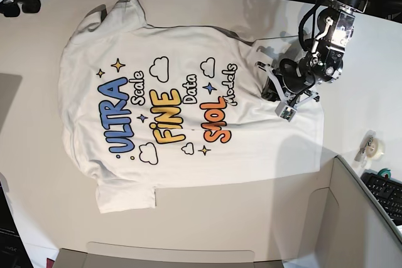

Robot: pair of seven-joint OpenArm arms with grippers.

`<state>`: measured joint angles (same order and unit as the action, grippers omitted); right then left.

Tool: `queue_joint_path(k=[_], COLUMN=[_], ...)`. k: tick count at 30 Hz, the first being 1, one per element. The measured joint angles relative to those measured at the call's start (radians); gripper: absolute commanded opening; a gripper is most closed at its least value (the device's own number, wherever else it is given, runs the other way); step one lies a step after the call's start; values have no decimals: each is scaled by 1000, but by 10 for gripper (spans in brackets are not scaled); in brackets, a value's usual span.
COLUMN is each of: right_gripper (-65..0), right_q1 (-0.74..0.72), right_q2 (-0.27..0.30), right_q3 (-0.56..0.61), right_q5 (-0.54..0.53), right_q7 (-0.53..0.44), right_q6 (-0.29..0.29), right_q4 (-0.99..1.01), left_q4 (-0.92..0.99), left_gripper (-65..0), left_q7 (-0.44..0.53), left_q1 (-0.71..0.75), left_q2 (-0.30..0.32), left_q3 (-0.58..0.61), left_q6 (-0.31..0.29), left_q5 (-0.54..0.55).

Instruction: Layout the t-shirt on the table in an organized manner, then fold the t-shirt properly

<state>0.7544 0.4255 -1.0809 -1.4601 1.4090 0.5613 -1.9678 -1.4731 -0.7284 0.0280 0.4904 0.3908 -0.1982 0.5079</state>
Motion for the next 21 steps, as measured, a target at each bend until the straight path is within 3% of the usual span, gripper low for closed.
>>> queue_joint_path(k=[4, 9, 12, 15, 21], right_gripper=[-212, -212, -212, -212, -212], right_q1=[-142, -339, -412, -448, -522], right_q2=[-34, -181, -239, -233, -232], right_q3=[62, 288, 389, 460, 520], right_q5=[8, 439, 583, 637, 633], right_q7=[-10, 6, 1, -6, -39], right_q6=[-3, -2, -2, -3, -3], right_q4=[2, 13, 52, 124, 239], left_q4=[-82, -264, -337, -362, -361], left_gripper=[-583, -581, -581, -581, -581], left_q7=[-80, -227, -311, -351, -296], left_q1=[18, 162, 217, 241, 298], left_q2=[-2, 1, 0, 0, 2], left_q3=[0, -182, -248, -283, -341], left_q6=[34, 31, 34, 31, 30], left_q5=[-57, -73, -83, -83, -79])
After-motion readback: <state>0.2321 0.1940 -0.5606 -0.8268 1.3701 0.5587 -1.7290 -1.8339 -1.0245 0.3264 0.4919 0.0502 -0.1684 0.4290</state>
